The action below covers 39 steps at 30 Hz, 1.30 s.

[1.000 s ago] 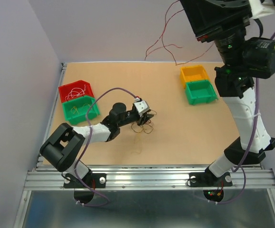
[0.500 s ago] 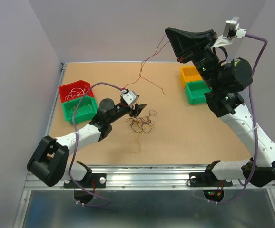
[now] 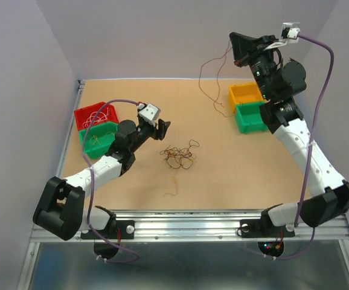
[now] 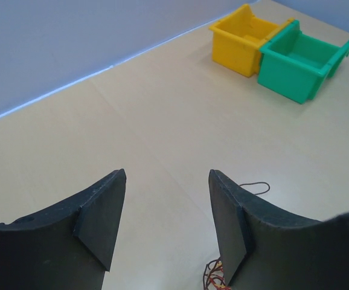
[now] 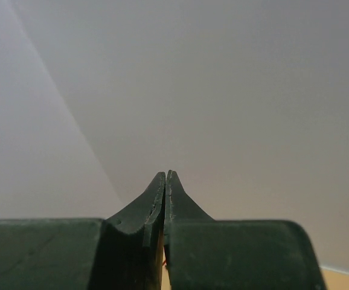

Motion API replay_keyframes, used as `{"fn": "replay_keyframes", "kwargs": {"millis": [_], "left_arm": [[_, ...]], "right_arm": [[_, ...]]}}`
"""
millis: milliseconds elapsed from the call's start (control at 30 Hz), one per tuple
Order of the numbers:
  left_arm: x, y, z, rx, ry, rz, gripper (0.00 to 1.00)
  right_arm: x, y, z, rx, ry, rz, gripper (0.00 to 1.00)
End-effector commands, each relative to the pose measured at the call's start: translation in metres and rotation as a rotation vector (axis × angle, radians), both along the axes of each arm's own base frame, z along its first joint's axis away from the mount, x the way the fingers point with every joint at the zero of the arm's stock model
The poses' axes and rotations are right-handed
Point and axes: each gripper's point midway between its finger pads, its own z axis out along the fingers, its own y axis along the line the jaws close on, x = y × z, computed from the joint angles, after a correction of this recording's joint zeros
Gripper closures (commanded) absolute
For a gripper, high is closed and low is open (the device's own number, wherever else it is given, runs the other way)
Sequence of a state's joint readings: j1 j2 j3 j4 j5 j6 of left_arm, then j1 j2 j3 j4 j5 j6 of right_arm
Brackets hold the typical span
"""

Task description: Untangle the cables

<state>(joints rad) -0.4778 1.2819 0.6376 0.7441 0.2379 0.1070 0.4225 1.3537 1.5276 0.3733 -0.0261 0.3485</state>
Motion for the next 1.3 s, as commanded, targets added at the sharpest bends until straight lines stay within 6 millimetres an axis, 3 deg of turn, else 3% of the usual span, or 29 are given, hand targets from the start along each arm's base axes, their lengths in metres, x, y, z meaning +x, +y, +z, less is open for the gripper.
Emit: {"fn": "replay_keyframes", "kwargs": {"millis": [0,100,133,233,367,500,600,700,733,800,967,1133,1267], "left_arm": [[0.010,0.002,0.032,-0.055,-0.055,0.040,0.32],[0.010,0.002,0.033,-0.055,-0.055,0.037,0.32],[0.010,0.003,0.034,-0.057,-0.057,0.037,0.32],[0.009,0.003,0.034,-0.056,-0.058,0.037,0.32],[0.009,0.002,0.034,-0.054,-0.061,0.030,0.32],[0.007,0.001,0.034,-0.052,-0.062,0.021,0.32],[0.006,0.000,0.035,-0.052,-0.065,0.017,0.32],[0.007,0.002,0.033,-0.049,-0.063,0.022,0.32],[0.006,0.001,0.034,-0.050,-0.064,0.019,0.32],[0.007,0.001,0.034,-0.050,-0.064,0.019,0.32],[0.005,0.001,0.034,-0.047,-0.068,0.014,0.32],[0.005,0.000,0.033,-0.047,-0.070,0.005,0.32],[0.005,-0.001,0.032,-0.043,-0.068,0.002,0.32]], "right_arm": [[0.047,-0.040,-0.014,0.058,0.071,-0.050,0.99],[0.068,-0.056,-0.021,0.077,0.094,-0.085,0.99],[0.084,-0.066,-0.033,0.085,0.123,-0.107,0.99],[0.105,-0.087,-0.036,0.103,0.130,-0.157,0.99],[0.143,-0.111,-0.059,0.126,0.176,-0.206,0.99],[0.164,-0.134,-0.070,0.142,0.192,-0.246,0.99],[0.192,-0.155,-0.099,0.151,0.235,-0.279,0.99],[0.209,-0.179,-0.108,0.158,0.242,-0.315,0.99],[0.221,-0.191,-0.124,0.156,0.267,-0.329,0.99],[0.230,-0.202,-0.129,0.170,0.272,-0.333,0.99],[0.250,-0.224,-0.166,0.164,0.304,-0.332,0.99],[0.248,-0.226,-0.155,0.133,0.259,-0.334,0.99],[0.234,-0.219,-0.117,0.115,0.176,-0.308,0.99]]}}
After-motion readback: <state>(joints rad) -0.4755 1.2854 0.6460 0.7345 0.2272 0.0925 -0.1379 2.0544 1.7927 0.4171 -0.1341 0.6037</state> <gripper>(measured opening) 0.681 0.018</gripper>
